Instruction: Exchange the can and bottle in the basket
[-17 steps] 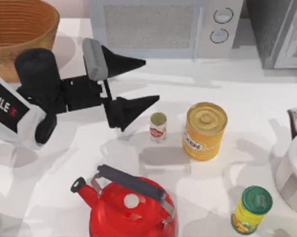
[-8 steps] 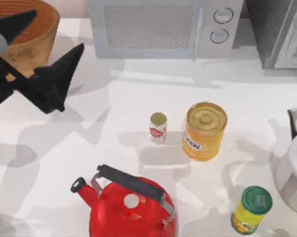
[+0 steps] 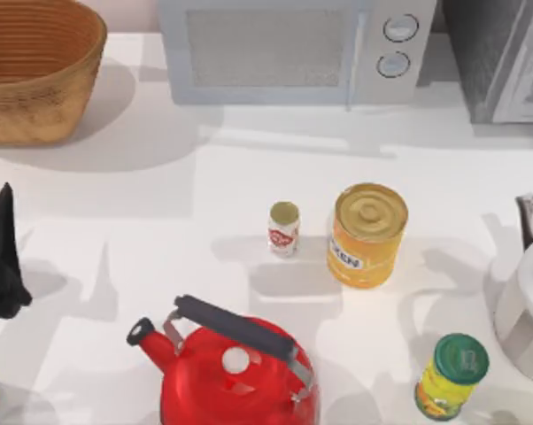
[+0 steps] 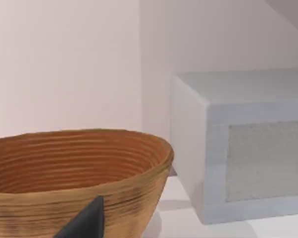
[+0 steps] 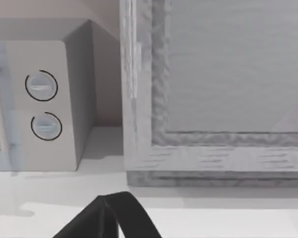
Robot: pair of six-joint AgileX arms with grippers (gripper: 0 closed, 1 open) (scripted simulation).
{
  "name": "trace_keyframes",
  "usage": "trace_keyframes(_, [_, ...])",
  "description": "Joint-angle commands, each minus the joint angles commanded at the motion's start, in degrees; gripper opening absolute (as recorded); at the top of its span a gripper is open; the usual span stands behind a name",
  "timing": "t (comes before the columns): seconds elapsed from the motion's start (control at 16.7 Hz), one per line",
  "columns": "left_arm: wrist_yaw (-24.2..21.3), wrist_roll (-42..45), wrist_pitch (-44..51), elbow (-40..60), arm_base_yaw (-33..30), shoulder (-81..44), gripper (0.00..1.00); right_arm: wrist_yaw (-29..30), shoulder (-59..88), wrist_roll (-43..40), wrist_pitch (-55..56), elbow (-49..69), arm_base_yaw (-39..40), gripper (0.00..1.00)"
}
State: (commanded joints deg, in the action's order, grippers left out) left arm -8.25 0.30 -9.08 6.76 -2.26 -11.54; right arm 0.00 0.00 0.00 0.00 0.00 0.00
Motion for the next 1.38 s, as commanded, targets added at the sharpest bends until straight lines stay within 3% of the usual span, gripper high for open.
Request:
trace_keyframes(0.3, [7.9,-0.3,8.7,-6.5,2.2,11.1,1.00,0.0,0.0,0.0,0.0,0.0,0.0,1.00])
trace_keyframes(0.78, [7.8,-0.2,7.3,-6.8,2.9,9.5,1.00,0.0,0.0,0.0,0.0,0.0,0.0,1.00])
trace_keyframes(1.02, [4.9,0.6,-2.6,-7.0,6.8,-1.3,1.00,0.0,0.0,0.0,0.0,0.0,0.0,1.00])
trace_keyframes(1.38, [-3.6,2.7,-28.0,-6.2,14.8,-30.1,1.00,0.0,0.0,0.0,0.0,0.0,0.0,1.00])
